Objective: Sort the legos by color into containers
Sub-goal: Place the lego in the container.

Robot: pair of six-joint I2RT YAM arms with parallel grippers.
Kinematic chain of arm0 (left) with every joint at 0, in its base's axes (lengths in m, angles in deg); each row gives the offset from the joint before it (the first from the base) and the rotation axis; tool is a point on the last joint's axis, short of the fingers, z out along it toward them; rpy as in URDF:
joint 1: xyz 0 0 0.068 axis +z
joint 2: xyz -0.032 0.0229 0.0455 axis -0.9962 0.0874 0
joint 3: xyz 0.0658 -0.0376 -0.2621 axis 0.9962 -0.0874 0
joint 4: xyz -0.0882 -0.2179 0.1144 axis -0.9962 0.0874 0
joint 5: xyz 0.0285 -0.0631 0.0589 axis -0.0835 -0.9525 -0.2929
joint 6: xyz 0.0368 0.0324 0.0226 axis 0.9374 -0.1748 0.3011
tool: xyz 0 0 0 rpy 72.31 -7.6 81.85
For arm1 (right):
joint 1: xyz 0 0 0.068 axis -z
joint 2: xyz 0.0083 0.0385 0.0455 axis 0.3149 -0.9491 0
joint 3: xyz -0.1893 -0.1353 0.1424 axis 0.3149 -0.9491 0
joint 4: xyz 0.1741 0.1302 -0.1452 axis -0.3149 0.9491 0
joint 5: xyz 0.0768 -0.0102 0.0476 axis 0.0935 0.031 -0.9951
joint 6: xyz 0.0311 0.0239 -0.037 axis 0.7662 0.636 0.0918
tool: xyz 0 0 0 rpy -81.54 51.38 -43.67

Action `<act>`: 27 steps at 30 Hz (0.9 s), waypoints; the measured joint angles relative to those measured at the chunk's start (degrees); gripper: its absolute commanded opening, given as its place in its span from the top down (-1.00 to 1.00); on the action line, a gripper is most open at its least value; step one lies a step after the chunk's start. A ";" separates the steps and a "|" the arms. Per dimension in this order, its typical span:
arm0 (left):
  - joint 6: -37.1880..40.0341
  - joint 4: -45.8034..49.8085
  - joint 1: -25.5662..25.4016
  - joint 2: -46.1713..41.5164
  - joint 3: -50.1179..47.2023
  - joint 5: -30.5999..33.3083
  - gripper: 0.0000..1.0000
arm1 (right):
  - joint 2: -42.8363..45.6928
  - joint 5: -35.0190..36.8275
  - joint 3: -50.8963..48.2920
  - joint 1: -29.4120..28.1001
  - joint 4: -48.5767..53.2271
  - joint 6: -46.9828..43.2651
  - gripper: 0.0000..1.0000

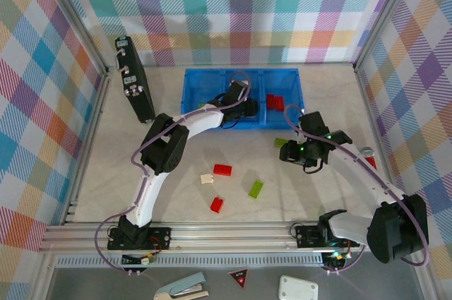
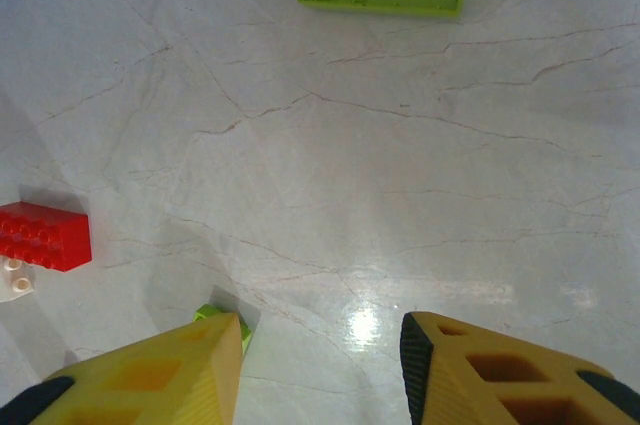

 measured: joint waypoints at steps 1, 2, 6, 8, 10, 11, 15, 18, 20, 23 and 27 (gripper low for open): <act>0.02 -0.04 0.00 0.20 0.20 0.20 0.38 | 0.07 0.02 0.00 0.00 0.15 0.02 0.06; 0.13 -0.07 0.00 0.35 0.37 0.37 0.37 | 0.13 0.02 0.00 0.00 0.31 0.00 0.06; 0.20 -0.44 0.02 1.03 1.16 0.59 0.32 | 1.46 0.02 0.00 0.00 1.09 0.02 0.05; 0.26 -0.66 0.07 1.49 1.81 0.83 0.26 | 2.10 0.04 0.00 0.00 1.38 0.02 0.05; 0.42 -0.87 0.13 1.73 2.27 0.96 0.20 | 2.45 0.04 0.00 0.00 1.57 0.02 0.04; 0.44 -0.90 0.22 1.73 2.43 1.01 0.16 | 2.49 0.07 0.02 0.00 1.57 0.02 0.03; 1.25 -0.98 0.26 1.73 2.67 1.86 0.04 | 2.51 0.02 0.11 0.00 1.57 0.00 0.03; 1.49 -1.11 0.26 1.62 2.64 2.43 0.03 | 2.58 0.04 0.11 0.00 1.70 0.00 0.02; 1.64 -1.14 0.24 1.27 2.56 2.56 0.03 | 2.60 0.04 0.28 0.00 2.08 0.00 0.02; 1.68 -1.14 0.22 -0.57 1.68 2.58 0.04 | 2.71 0.04 0.83 0.00 2.60 0.00 0.03; 1.73 -1.09 0.22 -4.90 0.17 2.51 0.05 | 3.72 0.02 0.96 0.00 3.02 0.00 0.02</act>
